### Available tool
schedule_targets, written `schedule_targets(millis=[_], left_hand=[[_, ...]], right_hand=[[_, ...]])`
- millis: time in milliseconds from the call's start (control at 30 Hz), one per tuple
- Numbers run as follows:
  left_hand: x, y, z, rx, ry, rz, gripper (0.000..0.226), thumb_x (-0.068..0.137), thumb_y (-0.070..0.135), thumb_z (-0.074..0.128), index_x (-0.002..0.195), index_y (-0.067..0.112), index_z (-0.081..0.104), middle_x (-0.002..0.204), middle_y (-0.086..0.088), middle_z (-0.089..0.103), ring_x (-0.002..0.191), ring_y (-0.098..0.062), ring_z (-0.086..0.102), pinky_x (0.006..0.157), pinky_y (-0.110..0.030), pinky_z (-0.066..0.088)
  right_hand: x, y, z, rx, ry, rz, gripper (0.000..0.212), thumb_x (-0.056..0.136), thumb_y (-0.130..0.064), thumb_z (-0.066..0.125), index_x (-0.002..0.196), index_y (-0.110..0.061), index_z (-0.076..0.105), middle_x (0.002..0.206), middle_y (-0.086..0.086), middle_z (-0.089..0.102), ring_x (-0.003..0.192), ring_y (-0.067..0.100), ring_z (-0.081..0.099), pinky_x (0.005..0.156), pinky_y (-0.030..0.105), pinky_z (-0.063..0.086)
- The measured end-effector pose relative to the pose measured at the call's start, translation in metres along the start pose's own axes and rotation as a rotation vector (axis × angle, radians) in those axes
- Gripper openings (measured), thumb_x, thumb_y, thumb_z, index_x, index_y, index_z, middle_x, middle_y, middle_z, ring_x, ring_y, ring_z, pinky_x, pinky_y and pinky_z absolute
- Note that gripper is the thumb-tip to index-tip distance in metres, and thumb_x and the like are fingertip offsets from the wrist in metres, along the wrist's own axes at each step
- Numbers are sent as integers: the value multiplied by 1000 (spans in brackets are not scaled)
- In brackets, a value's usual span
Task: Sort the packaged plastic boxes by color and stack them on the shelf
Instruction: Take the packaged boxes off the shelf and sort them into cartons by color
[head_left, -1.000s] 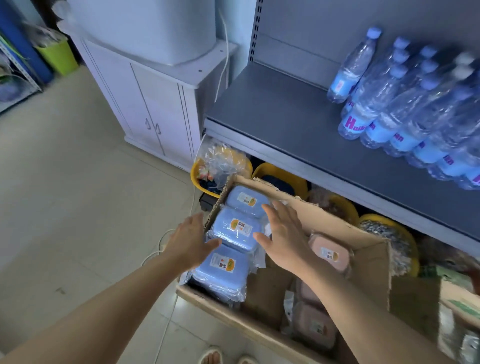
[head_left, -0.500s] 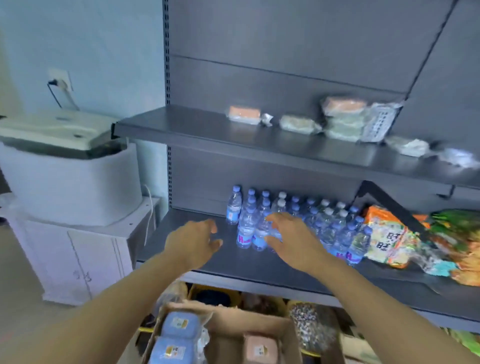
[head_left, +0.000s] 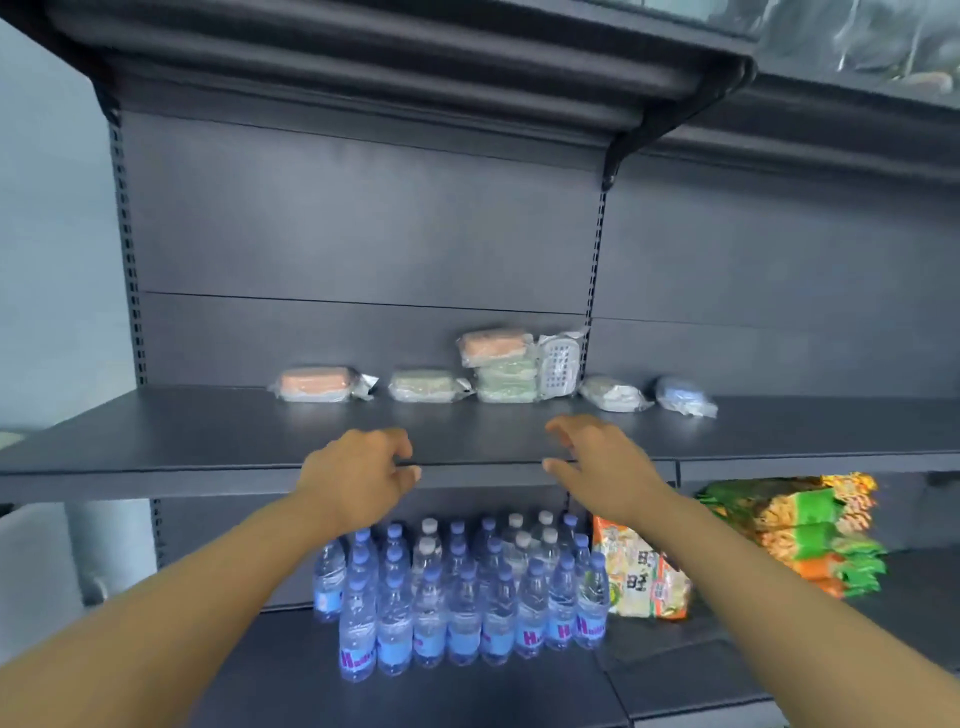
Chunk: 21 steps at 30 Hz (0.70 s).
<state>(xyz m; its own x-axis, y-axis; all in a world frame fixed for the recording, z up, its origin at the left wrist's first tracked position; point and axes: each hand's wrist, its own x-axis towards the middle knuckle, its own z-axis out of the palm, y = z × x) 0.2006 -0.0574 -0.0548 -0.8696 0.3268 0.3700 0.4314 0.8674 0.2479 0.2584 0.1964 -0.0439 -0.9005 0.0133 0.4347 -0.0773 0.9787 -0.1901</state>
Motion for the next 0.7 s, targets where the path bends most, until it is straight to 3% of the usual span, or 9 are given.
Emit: schedule_targets(millis=[167, 400, 633, 700], left_hand=[[76, 30, 18, -8, 34, 20, 32, 92, 44, 51, 118, 25, 52, 113, 4, 64, 104, -22, 60, 88, -38, 49], [202, 79, 68, 53, 139, 15, 50, 89, 43, 56, 134, 27, 41, 133, 1, 49, 122, -21, 49, 94, -34, 43], [315, 88, 109, 144, 145, -93, 72, 86, 47, 57, 146, 28, 23, 151, -3, 26, 136, -25, 30, 109, -42, 29], [338, 85, 116, 161, 164, -103, 75, 84, 49, 59, 146, 28, 23, 152, -3, 22, 139, -26, 24, 111, -45, 25]], right_hand=[[65, 61, -9, -9, 27, 1, 44, 91, -33, 58, 129, -15, 47, 123, 8, 54, 108, 26, 55, 88, 41, 49], [186, 161, 9, 20, 51, -38, 40, 89, -26, 61, 125, -12, 49, 119, 8, 50, 103, 25, 53, 78, 32, 45], [291, 237, 43, 59, 12, -60, 47, 80, -26, 61, 123, -14, 47, 119, 10, 50, 115, 29, 47, 93, 39, 44], [313, 246, 52, 63, 19, -59, 60, 78, -29, 60, 133, -19, 40, 130, 10, 43, 124, 31, 39, 100, 41, 40]])
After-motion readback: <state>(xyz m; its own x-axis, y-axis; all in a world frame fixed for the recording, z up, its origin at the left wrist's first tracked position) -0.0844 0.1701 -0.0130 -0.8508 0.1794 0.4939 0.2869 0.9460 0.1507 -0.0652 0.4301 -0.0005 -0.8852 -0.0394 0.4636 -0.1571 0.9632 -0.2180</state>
